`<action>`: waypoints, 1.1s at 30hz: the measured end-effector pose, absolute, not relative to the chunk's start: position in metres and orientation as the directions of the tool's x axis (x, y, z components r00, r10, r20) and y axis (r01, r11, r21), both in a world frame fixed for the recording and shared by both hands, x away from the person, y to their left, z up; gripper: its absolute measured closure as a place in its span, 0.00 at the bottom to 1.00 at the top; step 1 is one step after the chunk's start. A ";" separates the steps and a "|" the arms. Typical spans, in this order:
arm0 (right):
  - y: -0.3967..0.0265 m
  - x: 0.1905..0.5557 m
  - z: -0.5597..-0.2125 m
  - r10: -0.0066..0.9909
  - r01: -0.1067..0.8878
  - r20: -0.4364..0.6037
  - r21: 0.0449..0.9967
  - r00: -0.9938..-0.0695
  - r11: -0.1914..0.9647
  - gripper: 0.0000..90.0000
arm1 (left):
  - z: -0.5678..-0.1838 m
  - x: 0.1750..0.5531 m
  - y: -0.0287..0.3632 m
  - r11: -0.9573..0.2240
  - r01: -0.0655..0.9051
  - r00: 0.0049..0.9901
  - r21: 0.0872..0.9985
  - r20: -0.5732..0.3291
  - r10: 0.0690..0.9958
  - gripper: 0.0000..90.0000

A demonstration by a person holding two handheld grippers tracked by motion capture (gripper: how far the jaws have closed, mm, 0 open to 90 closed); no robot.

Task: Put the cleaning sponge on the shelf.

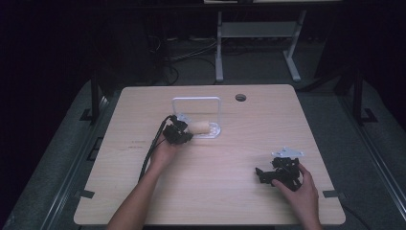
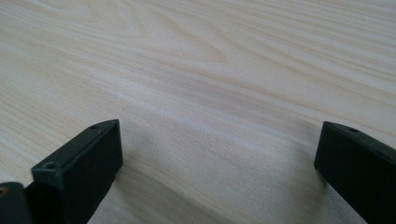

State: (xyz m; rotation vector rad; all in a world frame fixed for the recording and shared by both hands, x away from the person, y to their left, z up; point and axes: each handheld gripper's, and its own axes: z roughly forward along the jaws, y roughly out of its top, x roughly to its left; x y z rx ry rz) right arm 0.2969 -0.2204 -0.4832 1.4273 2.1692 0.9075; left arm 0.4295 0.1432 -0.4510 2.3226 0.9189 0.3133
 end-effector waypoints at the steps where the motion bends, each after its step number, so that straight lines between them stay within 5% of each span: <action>1: -0.220 0.297 -0.483 0.913 0.662 0.029 0.698 -0.406 0.272 0.01 | -0.451 0.429 0.143 -0.570 0.538 0.733 0.621 -0.010 0.680 1.00; 17: -0.220 0.297 -0.483 0.913 0.661 0.029 0.699 -0.406 0.272 0.01 | -0.449 0.413 0.146 -0.553 0.542 0.747 0.633 -0.061 0.662 0.96; 33: -0.220 0.297 -0.483 0.913 0.661 0.029 0.699 -0.407 0.273 0.01 | -0.439 0.391 0.159 -0.551 0.526 0.758 0.648 -0.062 0.650 0.39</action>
